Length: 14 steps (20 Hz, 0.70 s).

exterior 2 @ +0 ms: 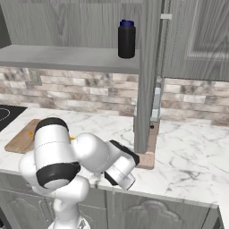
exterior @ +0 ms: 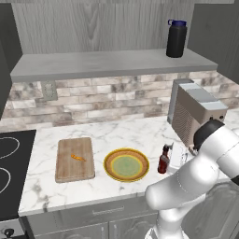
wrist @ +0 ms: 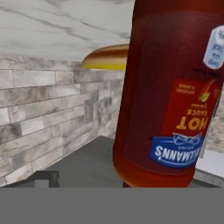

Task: Pick the shrimp from the plate and place it on the cutting board. Then pick the condiment bottle from the cabinet and place it next to the cutting board.

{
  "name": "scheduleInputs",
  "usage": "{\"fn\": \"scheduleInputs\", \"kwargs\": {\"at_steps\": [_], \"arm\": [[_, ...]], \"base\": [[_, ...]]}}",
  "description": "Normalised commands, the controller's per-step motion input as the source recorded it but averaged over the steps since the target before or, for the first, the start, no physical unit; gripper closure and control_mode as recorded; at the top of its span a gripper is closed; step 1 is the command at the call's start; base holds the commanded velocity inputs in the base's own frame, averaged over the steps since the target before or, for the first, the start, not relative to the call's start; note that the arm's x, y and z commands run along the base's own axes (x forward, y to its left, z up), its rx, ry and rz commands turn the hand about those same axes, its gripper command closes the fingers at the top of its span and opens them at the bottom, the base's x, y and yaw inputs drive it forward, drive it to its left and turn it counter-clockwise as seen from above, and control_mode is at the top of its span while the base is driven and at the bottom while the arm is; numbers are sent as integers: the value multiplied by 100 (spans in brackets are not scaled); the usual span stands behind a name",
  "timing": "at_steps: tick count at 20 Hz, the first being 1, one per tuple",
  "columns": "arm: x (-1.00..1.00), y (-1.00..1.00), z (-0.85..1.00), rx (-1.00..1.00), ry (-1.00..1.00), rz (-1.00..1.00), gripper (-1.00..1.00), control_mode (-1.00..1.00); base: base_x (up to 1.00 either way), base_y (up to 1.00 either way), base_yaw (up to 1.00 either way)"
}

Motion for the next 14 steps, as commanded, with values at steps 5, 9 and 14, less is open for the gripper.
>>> {"fn": "scheduleInputs", "kwargs": {"at_steps": [5, 9, 14], "arm": [[-2, 0, -2, 2, -5, 0, -100, -100], [-9, 0, 0, 2, -6, 0, -100, -100], [-23, 4, -1, 1, -5, 0, -100, -100]], "base": [[0, 0, 0], [0, 0, 0], [0, 0, 0]]}}
